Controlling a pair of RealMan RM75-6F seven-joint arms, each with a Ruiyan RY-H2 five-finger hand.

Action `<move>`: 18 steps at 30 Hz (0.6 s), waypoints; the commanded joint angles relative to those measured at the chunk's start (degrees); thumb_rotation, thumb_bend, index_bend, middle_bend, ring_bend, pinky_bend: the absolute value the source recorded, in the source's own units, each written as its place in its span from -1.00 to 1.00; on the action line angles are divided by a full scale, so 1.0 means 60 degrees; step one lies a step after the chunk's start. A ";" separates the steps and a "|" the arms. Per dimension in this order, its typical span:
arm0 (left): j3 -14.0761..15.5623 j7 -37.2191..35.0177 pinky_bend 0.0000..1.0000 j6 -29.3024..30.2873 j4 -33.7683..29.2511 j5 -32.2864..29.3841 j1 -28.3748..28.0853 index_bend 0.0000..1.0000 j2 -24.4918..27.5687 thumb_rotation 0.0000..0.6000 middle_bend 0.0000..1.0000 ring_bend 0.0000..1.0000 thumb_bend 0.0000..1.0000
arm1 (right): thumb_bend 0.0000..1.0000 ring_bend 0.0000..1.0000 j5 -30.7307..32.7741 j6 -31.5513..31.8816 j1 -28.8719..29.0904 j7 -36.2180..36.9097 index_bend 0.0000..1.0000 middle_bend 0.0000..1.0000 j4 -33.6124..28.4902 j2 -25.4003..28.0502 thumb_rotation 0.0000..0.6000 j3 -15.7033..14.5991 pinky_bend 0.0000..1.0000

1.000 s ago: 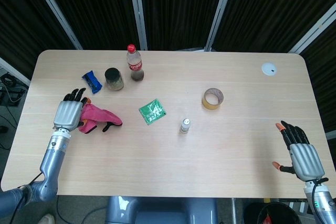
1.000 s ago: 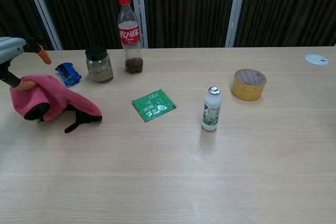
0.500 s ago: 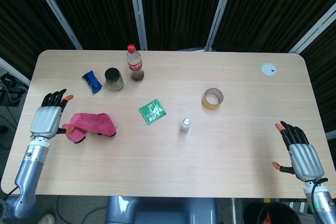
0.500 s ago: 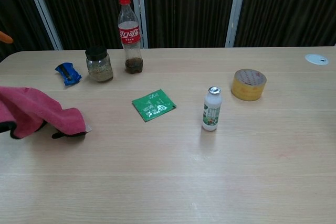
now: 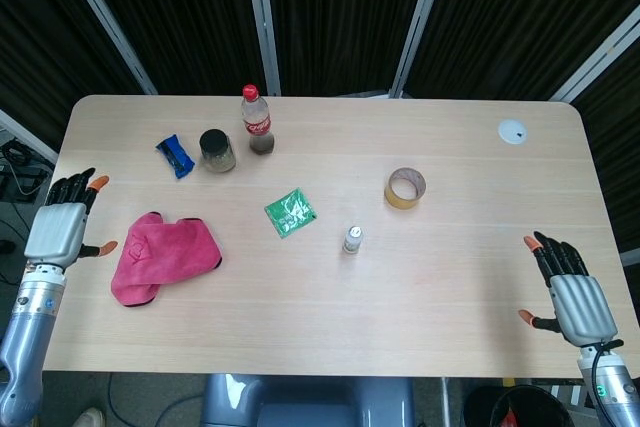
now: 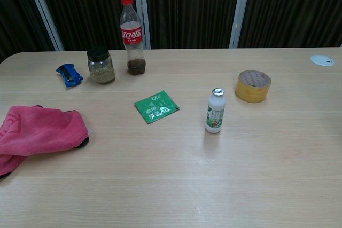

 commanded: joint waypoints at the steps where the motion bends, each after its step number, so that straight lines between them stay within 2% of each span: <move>1: 0.0229 -0.0171 -1.00 0.0684 -0.0589 0.0396 0.0517 -0.85 0.0384 1.00 -1.00 -1.00 -1.00 | -1.00 -1.00 -0.0019 0.0009 0.0001 0.0009 -1.00 -1.00 0.0022 -0.0005 1.00 -0.0001 -1.00; 4: 0.0625 -0.0515 -1.00 0.1436 -0.0869 0.1106 0.1130 -0.91 0.0612 1.00 -1.00 -1.00 -1.00 | -1.00 -1.00 -0.0071 0.0056 -0.0003 0.0011 -1.00 -1.00 0.0044 -0.0015 1.00 0.0000 -1.00; 9: 0.1300 -0.0905 -1.00 0.2515 -0.0452 0.2328 0.1992 -1.00 0.0599 1.00 -1.00 -1.00 -1.00 | -1.00 -1.00 -0.0183 0.0192 -0.0028 0.0000 -1.00 -1.00 0.0100 -0.0053 1.00 0.0003 -1.00; 18: 0.1772 -0.1829 -1.00 0.3337 0.0190 0.3302 0.2856 -1.00 0.0608 1.00 -1.00 -1.00 -1.00 | -1.00 -1.00 -0.0357 0.0463 -0.0119 -0.0084 -1.00 -1.00 0.0129 -0.0079 1.00 -0.0015 -1.00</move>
